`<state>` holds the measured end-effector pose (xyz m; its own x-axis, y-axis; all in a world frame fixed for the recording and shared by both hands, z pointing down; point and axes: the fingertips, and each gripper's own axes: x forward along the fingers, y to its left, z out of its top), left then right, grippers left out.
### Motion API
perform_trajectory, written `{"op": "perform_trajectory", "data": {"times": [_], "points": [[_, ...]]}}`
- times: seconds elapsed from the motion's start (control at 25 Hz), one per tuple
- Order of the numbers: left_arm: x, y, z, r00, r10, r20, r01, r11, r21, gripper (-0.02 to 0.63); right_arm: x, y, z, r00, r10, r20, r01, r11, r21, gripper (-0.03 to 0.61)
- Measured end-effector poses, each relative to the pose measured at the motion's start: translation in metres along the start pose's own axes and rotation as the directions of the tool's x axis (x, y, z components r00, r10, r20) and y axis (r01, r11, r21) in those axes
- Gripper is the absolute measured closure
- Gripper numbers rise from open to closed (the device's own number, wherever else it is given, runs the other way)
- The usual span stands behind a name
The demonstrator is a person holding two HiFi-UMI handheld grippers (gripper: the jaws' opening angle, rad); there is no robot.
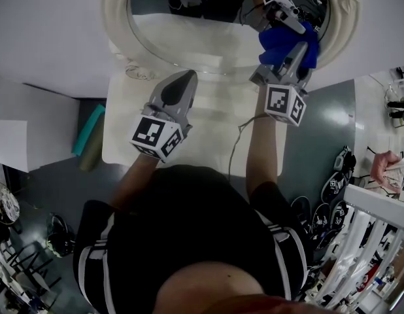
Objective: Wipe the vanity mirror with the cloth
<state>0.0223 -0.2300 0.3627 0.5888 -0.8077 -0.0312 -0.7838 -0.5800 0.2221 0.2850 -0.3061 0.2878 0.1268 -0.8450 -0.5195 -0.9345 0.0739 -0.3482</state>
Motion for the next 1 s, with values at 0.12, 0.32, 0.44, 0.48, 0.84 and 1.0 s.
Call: {"op": "perform_trajectory", "data": {"times": [0.12, 0.32, 0.44, 0.48, 0.84, 1.0], "points": [[-0.007, -0.001, -0.006, 1.0, 0.004, 0.006, -0.004, 1.0, -0.001, 0.603, 0.003, 0.007, 0.011, 1.0, 0.026, 0.015, -0.026, 1.0, -0.01, 0.538], [-0.017, 0.006, 0.012, 1.0, 0.022, 0.011, -0.022, 1.0, -0.002, 0.603, 0.023, 0.029, 0.036, 0.999, 0.036, 0.016, -0.036, 0.999, -0.03, 0.537], [-0.018, 0.013, 0.023, 0.999, 0.036, 0.013, -0.035, 0.999, -0.005, 0.603, 0.04, 0.039, 0.047, 0.999, 0.046, 0.016, -0.045, 0.997, -0.057, 0.538], [-0.021, 0.014, 0.024, 0.999, 0.038, 0.014, -0.038, 0.999, -0.007, 0.603, 0.041, 0.042, 0.05, 0.999, 0.049, 0.016, -0.048, 0.997, -0.068, 0.537], [-0.027, 0.02, 0.021, 0.999, 0.046, 0.009, -0.046, 0.999, -0.012, 0.603, 0.06, 0.071, 0.063, 0.996, 0.088, 0.02, -0.086, 0.99, -0.113, 0.537], [-0.037, 0.023, 0.022, 0.999, 0.049, 0.005, -0.049, 0.999, -0.016, 0.603, 0.065, 0.097, 0.073, 0.993, 0.115, 0.03, -0.109, 0.983, -0.148, 0.537]]}}
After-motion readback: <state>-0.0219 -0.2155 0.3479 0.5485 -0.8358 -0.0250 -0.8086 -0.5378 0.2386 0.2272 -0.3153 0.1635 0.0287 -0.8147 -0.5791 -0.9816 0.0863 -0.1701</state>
